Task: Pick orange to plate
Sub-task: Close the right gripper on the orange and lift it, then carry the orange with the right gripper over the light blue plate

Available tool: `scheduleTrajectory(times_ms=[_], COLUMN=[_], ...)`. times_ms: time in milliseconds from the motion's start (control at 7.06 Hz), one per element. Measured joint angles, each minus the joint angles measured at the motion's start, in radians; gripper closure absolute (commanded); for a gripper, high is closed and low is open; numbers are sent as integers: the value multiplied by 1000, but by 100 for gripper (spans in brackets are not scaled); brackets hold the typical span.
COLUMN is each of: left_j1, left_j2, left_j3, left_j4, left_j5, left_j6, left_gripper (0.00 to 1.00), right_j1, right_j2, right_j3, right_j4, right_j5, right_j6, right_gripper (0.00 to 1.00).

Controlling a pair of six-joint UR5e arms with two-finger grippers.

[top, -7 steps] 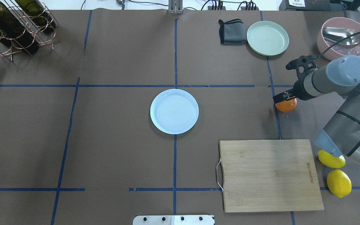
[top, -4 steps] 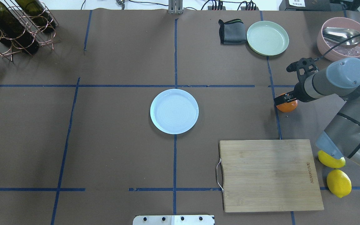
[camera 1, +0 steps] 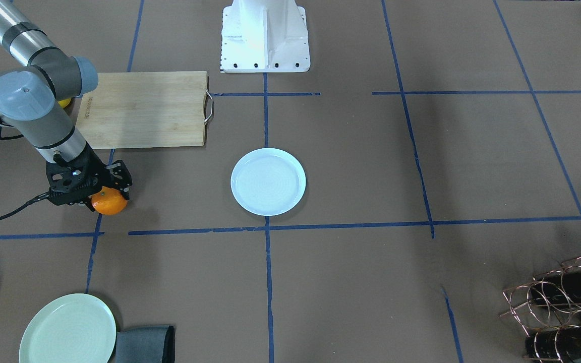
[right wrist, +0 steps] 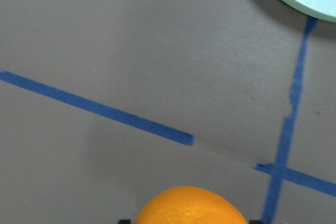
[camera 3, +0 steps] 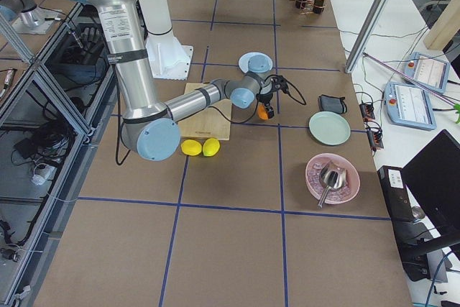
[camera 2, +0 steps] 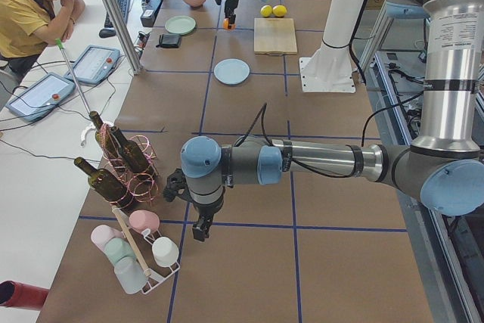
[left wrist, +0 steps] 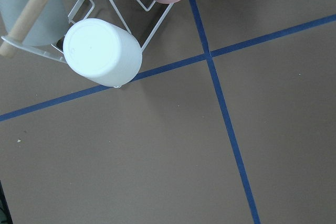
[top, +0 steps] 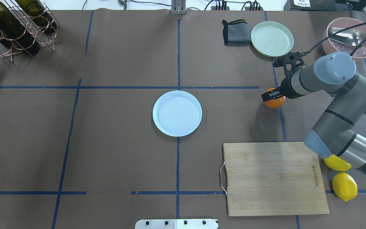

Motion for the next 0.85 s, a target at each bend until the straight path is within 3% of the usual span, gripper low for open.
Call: scheduleTrajectory(times_ms=[425,850], left_j1=[0,0], left_j2=[-1,-1], left_j3=[-3,-5], left_j4=[0,0], left_j5=[0,-16], left_j6=[0,-1], left_gripper=[0,0], right_j1=[-121,-250], right_j2=[289,525], right_j3=[-18,-211], right_j4=[-290,-369], right_j5=[-119,-283], right_j6=[174,330], right_gripper=[50,48])
